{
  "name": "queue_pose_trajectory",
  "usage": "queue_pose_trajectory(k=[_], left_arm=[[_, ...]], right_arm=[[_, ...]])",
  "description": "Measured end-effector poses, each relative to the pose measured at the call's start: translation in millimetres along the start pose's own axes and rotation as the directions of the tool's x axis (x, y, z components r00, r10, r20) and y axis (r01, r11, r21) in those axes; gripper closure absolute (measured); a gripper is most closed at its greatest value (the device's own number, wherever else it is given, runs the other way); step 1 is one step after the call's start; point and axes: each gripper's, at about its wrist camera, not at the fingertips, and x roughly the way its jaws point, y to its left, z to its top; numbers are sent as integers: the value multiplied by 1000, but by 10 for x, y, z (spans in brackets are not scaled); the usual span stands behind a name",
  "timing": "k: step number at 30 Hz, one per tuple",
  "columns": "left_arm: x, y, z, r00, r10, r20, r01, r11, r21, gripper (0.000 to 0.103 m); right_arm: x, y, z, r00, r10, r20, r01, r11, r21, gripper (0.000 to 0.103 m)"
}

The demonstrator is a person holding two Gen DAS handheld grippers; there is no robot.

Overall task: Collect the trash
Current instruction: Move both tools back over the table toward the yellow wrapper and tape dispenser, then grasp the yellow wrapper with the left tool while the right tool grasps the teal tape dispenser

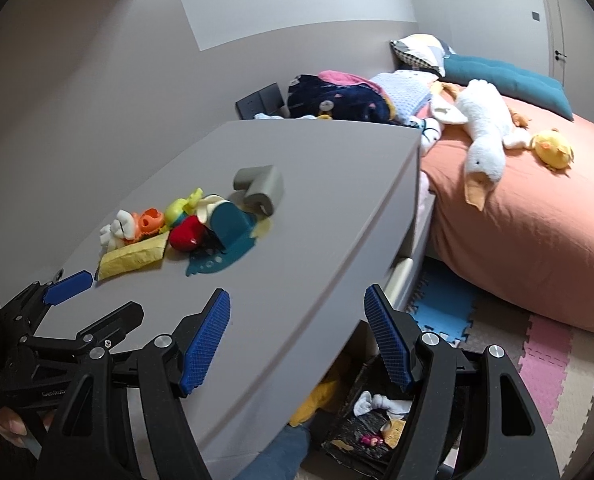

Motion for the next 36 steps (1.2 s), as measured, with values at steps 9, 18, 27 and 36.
queue_pose_trajectory(k=[9,18,27,36], left_arm=[[207,446,97,1000,16,-8,-16,999,-31,6],[476,720,150,999,19,-32,-20,1000,-24,10],[703,884,183,997,25,-68,-25,1000,6,18],[913,1009,214,993,12,-117,-9,1000,20,22]], right_arm=[[338,263,119,999,36,-25,-37,999,-21,33],[667,445,222,998,37,-56,-39,999,-31,33],[964,570,339,996,35,-77,-38,998,-44,33],[1233,634,459,996,22,-86,-26,999,-41,38]])
